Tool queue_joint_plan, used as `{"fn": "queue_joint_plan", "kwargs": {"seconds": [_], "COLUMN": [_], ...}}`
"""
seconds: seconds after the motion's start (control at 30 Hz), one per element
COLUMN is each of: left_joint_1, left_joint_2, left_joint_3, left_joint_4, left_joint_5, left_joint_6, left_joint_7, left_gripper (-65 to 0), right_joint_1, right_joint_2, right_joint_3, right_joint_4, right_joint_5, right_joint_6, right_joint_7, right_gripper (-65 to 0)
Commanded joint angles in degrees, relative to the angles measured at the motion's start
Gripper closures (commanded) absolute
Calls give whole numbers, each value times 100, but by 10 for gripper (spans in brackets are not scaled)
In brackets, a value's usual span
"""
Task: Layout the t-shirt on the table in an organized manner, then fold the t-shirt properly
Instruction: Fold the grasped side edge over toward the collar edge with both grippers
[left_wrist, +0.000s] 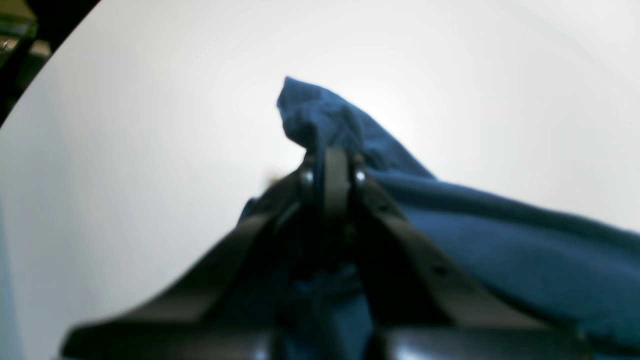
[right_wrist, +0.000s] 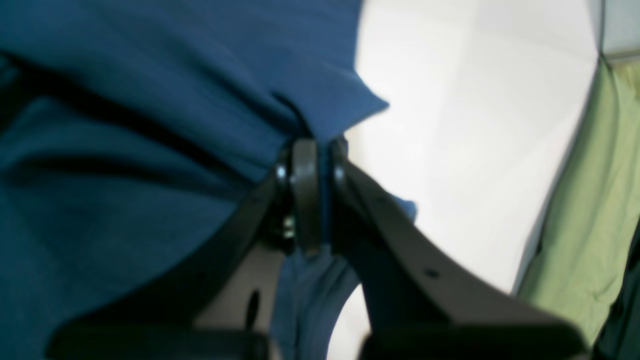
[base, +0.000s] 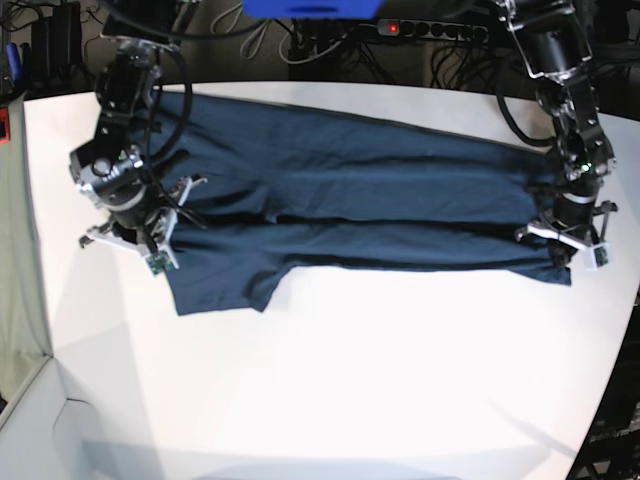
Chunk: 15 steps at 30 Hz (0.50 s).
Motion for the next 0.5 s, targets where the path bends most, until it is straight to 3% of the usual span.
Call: {"fn": "queue_joint_plan", "kwargs": {"seconds": [0.0, 0.47], "left_joint_1": [-30, 524], "left_joint_2": [-113, -113], "left_joint_3": [-70, -88], "left_joint_4": [158, 509], "left_joint_5": [-44, -53], "left_joint_6": [12, 12], "left_joint_7": [-168, -168], "left_gripper": [0, 0], "right_joint_1": [7, -503], "right_joint_2": [15, 15], "right_joint_3": [9, 26], "right_joint_4": [162, 206], "right_joint_5": [1, -7], "right_joint_6": [-7, -7], "right_joint_7": [89, 107], "right_gripper": [0, 0]}}
